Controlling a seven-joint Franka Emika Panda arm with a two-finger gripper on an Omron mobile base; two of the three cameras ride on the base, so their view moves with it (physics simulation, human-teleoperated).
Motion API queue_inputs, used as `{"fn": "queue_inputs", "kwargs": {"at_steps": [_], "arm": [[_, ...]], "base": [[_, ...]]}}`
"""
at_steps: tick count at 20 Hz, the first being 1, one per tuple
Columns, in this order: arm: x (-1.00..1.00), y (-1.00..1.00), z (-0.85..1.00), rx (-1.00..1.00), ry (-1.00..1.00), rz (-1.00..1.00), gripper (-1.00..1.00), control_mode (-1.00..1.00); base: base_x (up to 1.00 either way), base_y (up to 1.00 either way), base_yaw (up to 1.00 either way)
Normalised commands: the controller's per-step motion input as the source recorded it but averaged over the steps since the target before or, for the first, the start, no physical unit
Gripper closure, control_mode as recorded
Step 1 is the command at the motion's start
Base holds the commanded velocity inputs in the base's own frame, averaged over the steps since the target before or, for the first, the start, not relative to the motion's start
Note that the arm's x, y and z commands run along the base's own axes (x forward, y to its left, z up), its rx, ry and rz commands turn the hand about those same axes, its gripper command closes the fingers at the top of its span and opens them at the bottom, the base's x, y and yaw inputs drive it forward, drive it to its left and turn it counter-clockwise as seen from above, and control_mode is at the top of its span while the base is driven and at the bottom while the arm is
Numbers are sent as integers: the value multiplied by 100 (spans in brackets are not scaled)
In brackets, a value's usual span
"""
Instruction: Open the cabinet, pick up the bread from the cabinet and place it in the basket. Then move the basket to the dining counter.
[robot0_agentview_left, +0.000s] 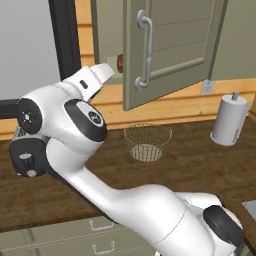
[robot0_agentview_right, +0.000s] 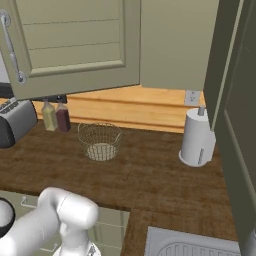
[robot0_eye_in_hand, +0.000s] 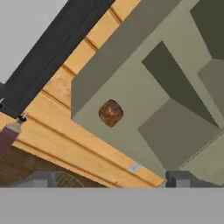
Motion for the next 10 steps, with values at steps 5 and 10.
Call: {"fn": "queue_inputs", "kwargs": {"at_steps": [5,10], "arm": [[100,64,-60,-50,22,-24,-100,-100],[76,-33,-37,-19,24,-32,-100,-100]], "base": [[0,0,0],[0,0,0]]}}
